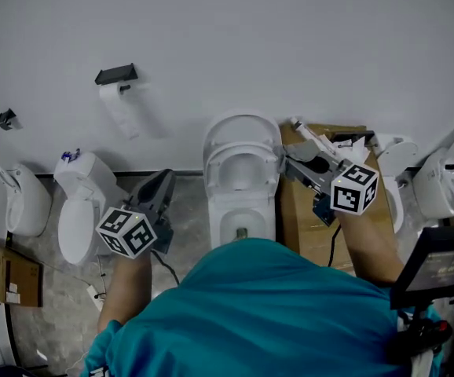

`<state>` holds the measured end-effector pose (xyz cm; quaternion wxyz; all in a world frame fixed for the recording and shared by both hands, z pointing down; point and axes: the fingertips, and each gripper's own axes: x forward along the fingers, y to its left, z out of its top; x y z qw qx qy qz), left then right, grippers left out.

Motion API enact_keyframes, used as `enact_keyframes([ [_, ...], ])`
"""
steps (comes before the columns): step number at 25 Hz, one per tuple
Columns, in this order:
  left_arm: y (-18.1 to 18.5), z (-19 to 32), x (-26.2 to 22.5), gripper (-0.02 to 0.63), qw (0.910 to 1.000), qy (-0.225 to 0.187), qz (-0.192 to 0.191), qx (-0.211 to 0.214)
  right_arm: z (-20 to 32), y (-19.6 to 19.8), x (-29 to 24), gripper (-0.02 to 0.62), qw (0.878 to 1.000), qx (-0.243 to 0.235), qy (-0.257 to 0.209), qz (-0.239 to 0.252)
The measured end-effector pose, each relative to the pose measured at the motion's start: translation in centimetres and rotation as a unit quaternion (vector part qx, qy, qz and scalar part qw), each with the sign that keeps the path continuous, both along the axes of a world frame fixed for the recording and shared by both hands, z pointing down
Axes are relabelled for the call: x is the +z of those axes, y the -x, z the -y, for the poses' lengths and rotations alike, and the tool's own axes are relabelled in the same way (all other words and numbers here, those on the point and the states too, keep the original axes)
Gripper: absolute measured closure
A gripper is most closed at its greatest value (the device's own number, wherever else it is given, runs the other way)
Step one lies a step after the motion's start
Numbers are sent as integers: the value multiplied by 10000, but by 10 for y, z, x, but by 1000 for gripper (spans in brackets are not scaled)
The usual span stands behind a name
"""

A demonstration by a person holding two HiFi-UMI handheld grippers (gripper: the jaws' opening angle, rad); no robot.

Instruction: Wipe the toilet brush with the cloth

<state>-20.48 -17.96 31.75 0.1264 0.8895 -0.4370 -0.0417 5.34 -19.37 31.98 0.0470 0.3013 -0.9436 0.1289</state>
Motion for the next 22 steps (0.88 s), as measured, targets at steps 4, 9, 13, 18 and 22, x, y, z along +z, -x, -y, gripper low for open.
enact_keyframes([
  [4, -7, 3, -1, 597, 9999, 18, -24, 106, 3, -2, -10, 558, 9999, 35, -16, 150],
  [9, -23, 8, 3, 597, 9995, 70, 63, 308, 2, -1, -4, 560, 10000, 37, -22, 12],
  [13, -29, 9, 8, 597, 9990, 144, 83, 405, 3, -2, 2, 560, 9999, 80, 27, -68],
  [18, -29, 5, 11, 597, 9990, 218, 92, 380, 1, 3, 8, 560, 9999, 4, 69, -100],
  [22, -33, 1, 13, 597, 9988, 258, 77, 404, -2, 3, 11, 560, 9999, -26, 115, -104],
])
